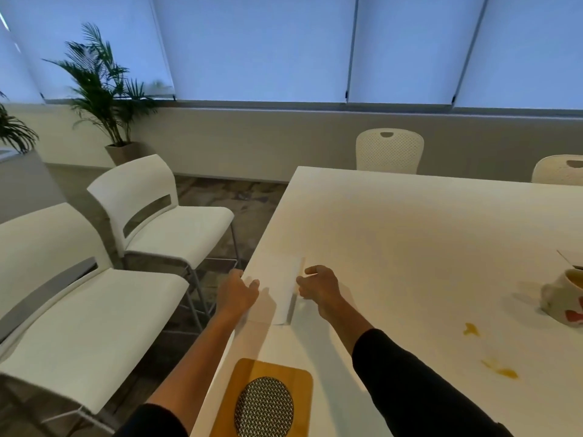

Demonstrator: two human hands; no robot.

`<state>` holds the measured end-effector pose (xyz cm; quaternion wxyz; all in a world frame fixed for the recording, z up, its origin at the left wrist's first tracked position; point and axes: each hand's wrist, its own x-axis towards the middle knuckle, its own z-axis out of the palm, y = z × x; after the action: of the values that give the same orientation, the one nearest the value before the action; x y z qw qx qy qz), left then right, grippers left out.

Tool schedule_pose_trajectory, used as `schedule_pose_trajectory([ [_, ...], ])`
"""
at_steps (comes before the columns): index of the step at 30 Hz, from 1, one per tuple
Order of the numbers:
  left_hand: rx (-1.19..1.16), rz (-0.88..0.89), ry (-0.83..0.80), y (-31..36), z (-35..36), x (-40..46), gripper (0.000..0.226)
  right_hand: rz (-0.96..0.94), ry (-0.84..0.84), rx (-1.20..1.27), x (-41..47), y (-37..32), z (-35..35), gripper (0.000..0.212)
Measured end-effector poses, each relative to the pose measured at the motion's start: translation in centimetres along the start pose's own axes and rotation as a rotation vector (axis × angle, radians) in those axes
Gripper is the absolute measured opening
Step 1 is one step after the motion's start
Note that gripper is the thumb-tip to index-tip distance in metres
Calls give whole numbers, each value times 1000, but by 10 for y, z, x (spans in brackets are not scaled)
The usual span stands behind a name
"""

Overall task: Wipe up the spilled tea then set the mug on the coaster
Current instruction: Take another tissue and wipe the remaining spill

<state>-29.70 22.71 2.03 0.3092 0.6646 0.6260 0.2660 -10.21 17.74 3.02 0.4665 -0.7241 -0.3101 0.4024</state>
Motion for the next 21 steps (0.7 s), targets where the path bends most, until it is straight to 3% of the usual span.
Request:
schedule_pose_trajectory([
  [8,6,-44,-36,1,4,20,54,2,27,-145,9,-5,25,60],
  [10,0,-40,-39,1,5,20,50,-3,30,-167,6,-5,29,53],
  [14,-4,-27,-41,1,6,15,44,3,10,-136,3,0,27,19],
  [18,-65,-58,-51,0,3,5,22,21,-25,-31,-6,4,7,25],
  [21,-184,-128,-111,9,0,-6,23,15,-51,46,-19,6,-17,27],
])
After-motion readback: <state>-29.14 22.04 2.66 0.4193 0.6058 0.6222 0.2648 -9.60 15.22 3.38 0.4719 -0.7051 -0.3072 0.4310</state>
